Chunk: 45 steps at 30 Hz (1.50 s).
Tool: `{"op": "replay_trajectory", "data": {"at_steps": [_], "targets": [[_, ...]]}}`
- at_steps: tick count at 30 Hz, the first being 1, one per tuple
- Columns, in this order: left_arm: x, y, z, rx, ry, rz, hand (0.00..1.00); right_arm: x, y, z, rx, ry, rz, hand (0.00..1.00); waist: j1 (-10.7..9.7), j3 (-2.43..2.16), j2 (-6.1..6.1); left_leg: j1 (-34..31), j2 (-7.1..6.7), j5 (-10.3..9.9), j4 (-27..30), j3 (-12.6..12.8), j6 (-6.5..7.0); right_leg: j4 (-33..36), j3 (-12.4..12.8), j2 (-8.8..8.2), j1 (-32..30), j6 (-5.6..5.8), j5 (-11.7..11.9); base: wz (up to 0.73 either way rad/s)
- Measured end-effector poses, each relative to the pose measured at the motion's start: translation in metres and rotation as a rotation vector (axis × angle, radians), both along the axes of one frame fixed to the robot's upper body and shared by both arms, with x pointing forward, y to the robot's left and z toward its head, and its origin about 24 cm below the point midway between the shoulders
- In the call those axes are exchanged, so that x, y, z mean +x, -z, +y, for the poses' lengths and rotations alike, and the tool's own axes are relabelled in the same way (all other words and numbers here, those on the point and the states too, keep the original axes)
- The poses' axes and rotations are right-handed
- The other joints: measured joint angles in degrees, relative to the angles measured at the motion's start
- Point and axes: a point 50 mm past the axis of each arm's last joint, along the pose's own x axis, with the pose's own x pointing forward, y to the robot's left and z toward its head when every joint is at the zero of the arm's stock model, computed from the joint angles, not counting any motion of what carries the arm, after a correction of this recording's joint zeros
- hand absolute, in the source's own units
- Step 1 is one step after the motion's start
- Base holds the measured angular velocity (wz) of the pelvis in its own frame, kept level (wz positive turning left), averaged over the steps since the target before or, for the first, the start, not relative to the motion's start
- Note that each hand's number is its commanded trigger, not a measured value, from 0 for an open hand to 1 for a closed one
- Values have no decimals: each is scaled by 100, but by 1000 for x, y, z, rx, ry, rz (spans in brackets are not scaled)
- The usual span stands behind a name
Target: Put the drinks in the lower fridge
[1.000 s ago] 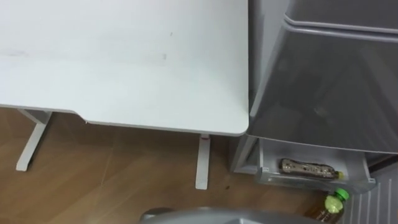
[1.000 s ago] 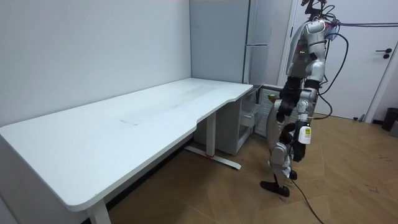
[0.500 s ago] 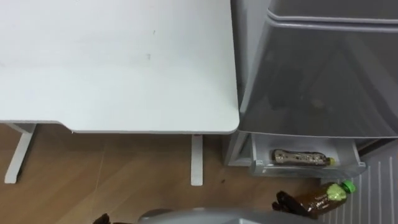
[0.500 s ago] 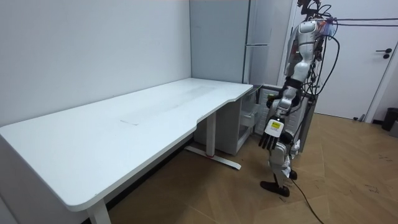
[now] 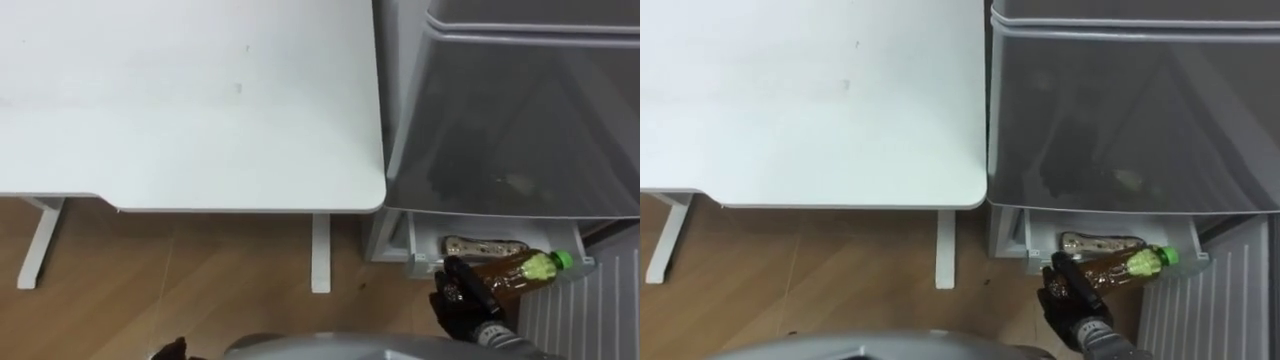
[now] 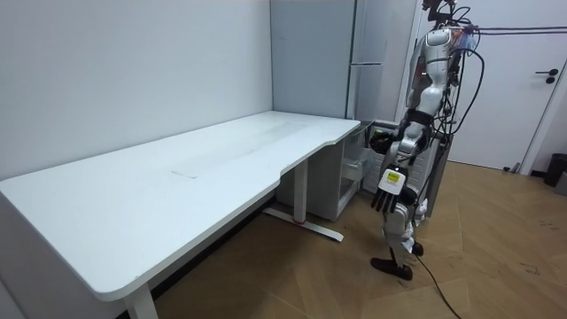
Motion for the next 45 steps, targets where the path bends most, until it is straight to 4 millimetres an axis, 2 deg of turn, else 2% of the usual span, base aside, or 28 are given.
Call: {"op": "replay_trajectory", "data": {"at_steps": [3, 4, 5, 7, 11, 16, 19, 25, 27, 28, 38, 45], "targets": [[-1, 0, 0, -15, 28, 16, 0, 10, -3, -3, -1, 25, -29, 100, -8, -2, 53, -301, 12, -1, 171, -35, 4, 25, -63, 1, -240, -36, 48, 6], [3, 0, 0, -21, 37, 9, 0, 17, -4, -5, -5, 26, -42, 100, -28, -6, 125, -404, 14, 3, 226, -65, 8, 25, -81, 8, -321, -40, 80, 9], [5, 0, 0, -25, 52, 12, 0, 25, -7, -8, -10, 30, -56, 100, -40, 32, 167, -493, 14, 10, 270, -88, 19, 23, -99, 12, -377, -37, 107, 8], [11, -1, 2, -26, 87, 10, 0, 39, -11, -10, -9, 52, -85, 100, -19, 31, 222, -717, 14, 27, 311, -109, 29, 104, -103, 4, -568, -37, 117, 7], [39, -4, 6, -16, 153, -26, 0, 78, -23, -9, -6, 48, -153, 100, -10, 55, 228, -1170, 2, 118, 465, -176, 42, 202, -146, -4, -998, -49, 135, 10], [69, -9, 5, -13, 198, -87, 0, 107, -35, -10, -5, 50, -216, 100, 19, 101, 198, -1553, -61, 221, 468, -312, 60, 314, -305, -69, -1367, -49, 136, 18], [76, -10, 2, -19, 214, -99, 0, 113, -37, -11, 7, 92, -206, 100, 45, 108, 205, -1645, -90, 236, 449, -380, 65, 317, -401, -95, -1444, -47, 135, 13], [78, -10, 2, -20, 215, -100, 0, 118, -40, -12, 19, 131, -207, 100, 35, 125, 194, -1686, -96, 244, 368, -391, 60, 283, -415, -97, -1505, -46, 134, 1], [79, -10, 2, -28, 217, -100, 0, 118, -40, -13, 18, 131, -207, 22, 36, 128, 190, -1686, -97, 244, 350, -386, 60, 282, -405, -97, -1514, -46, 134, 0], [79, -10, 2, -31, 218, -100, 0, 119, -41, -14, 18, 130, -208, 0, 31, 130, 187, -1690, -97, 245, 345, -383, 60, 282, -398, -97, -1522, -46, 134, 0], [87, -12, 1, -50, 233, -121, 0, 127, -49, -29, -24, 135, -210, 0, 50, 161, 143, -1792, -102, 307, 333, -377, 55, 388, -375, -117, -1685, -48, 132, 0], [82, -12, 8, -35, 229, -100, 0, 128, -51, -32, -33, 138, -206, 0, 47, 166, 135, -1830, -118, 329, 329, -372, 71, 392, -382, -139, -1723, -48, 132, 0]]}}
